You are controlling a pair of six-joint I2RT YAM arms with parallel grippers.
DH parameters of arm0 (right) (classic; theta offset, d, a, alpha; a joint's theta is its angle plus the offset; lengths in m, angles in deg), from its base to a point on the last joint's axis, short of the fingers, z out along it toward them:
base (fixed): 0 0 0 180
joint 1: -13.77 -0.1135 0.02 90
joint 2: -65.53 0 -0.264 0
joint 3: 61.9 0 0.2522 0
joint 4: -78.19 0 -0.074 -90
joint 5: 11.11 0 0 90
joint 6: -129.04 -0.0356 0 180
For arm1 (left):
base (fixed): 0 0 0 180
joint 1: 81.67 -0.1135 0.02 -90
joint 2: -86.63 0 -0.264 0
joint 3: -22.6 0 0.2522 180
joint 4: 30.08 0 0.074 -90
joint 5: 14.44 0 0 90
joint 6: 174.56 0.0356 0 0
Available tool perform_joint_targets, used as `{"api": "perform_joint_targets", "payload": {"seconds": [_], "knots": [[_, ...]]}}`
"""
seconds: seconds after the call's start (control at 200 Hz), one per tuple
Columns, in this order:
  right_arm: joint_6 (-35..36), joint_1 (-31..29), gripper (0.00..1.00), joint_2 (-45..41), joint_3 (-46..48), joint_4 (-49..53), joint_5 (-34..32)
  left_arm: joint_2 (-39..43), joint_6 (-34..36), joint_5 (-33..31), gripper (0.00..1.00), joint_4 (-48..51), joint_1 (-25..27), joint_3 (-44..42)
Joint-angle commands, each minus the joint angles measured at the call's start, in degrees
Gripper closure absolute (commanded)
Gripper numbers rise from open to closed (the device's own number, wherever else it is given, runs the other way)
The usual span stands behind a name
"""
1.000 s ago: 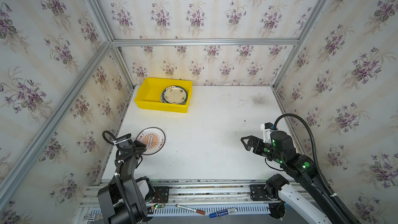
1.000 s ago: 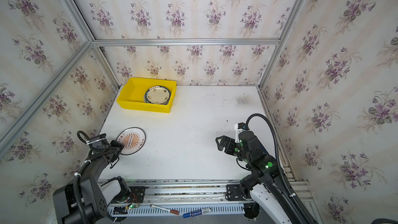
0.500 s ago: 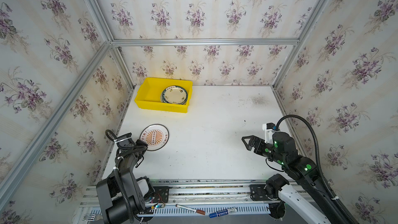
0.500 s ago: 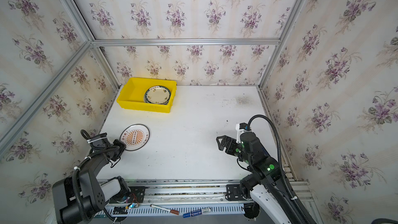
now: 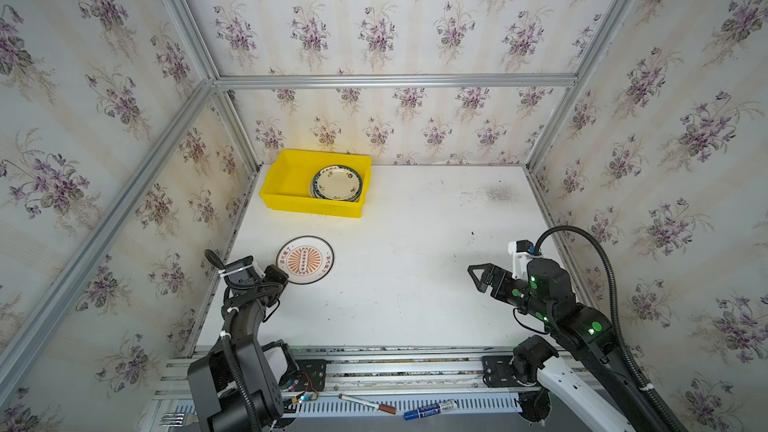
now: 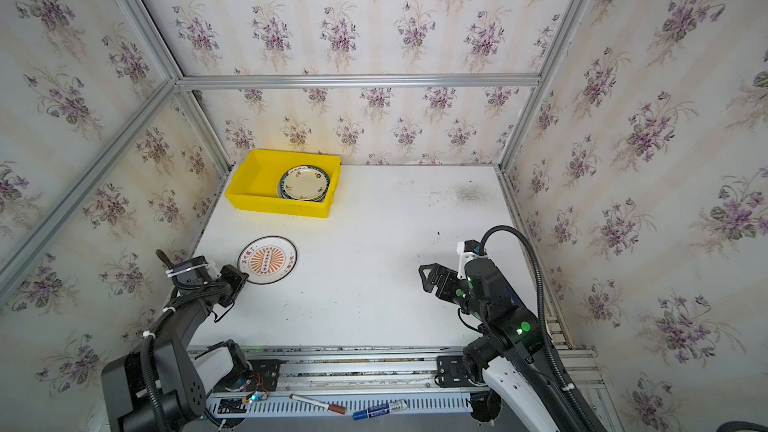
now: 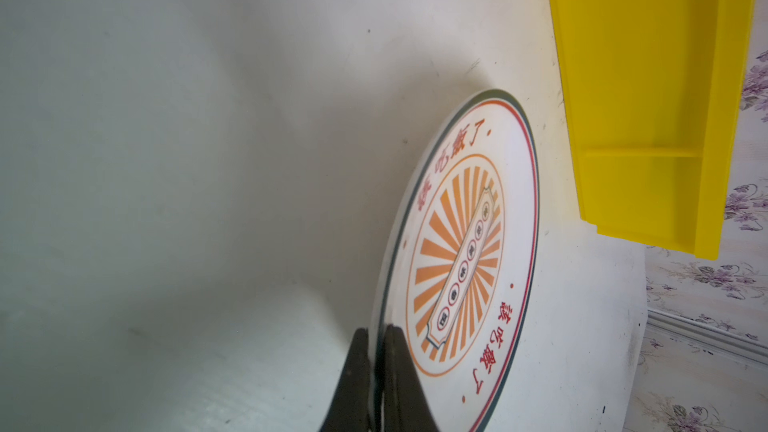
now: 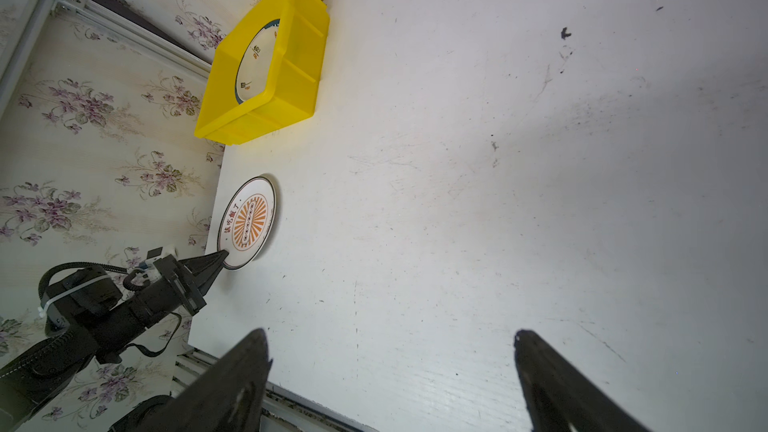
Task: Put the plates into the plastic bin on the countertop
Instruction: 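Grip the sunburst plate's rim with the left gripper and tilt it upright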
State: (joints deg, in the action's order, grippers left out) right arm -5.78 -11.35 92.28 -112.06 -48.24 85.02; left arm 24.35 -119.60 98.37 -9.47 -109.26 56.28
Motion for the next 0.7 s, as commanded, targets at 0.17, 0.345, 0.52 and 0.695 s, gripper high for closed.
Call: {"api": "perform_joint_targets", "payload": {"seconds": [0.17, 0.345, 0.52, 0.695], "knots": [[-0.2, 0.0, 0.06, -0.3, 0.1, -1.5, -0.9, 0.5, 1.2, -0.6, 1.00, 5.7, 0.8, -0.3], [-0.4, 0.0, 0.06, -0.2, 0.4, -1.8, -0.8, 2.9, 0.9, 0.5, 1.00, 6.4, 1.3, 0.1], [-0.7, 0.0, 0.06, -0.3, 0.3, -1.9, -0.6, 5.3, 0.3, 1.3, 1.00, 7.6, 1.5, 0.8], [-1.2, 0.0, 0.06, -0.7, 1.0, -2.3, -0.4, 6.6, 0.2, 2.0, 1.00, 9.3, 2.1, 2.1]]}}
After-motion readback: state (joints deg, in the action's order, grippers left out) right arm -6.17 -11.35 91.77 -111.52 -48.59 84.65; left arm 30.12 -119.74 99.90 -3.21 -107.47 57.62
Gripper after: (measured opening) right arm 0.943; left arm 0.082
